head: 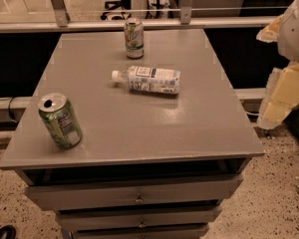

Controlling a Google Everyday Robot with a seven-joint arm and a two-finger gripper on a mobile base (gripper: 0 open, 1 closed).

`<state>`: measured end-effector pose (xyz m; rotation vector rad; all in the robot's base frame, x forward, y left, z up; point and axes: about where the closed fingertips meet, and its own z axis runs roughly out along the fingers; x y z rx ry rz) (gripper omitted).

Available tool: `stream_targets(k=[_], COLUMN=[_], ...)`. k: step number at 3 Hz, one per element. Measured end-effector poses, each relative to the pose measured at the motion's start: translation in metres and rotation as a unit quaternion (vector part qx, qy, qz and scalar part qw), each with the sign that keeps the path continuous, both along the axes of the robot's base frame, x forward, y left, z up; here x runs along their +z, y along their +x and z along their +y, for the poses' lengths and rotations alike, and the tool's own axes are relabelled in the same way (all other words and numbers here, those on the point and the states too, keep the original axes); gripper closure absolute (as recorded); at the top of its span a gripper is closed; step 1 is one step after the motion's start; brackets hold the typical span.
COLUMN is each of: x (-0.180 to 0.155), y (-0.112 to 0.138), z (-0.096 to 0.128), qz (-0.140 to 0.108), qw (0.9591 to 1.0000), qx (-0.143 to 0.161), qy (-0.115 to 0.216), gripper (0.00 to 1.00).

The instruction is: Place blue plastic bottle upright

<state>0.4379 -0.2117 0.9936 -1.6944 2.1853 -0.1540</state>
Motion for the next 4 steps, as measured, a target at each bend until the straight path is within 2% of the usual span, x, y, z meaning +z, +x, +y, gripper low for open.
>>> stream_targets(k=[1,2,3,4], x=[0.0,-0.008,-0.02,-0.02], y=[0.0,0.027,0.07,0.07], z=[0.0,0.021,0.051,0.051], qz=[0.0,-0.017,-0.032,-0.032], qw=[1.0,0.9999,0.9994,0.9995], qx=[0.0,0.0,-0.008,-0.007], qy=[0.0,0.0,-0.002,-0.002], gripper=[0.0,0.0,0.0,0.0])
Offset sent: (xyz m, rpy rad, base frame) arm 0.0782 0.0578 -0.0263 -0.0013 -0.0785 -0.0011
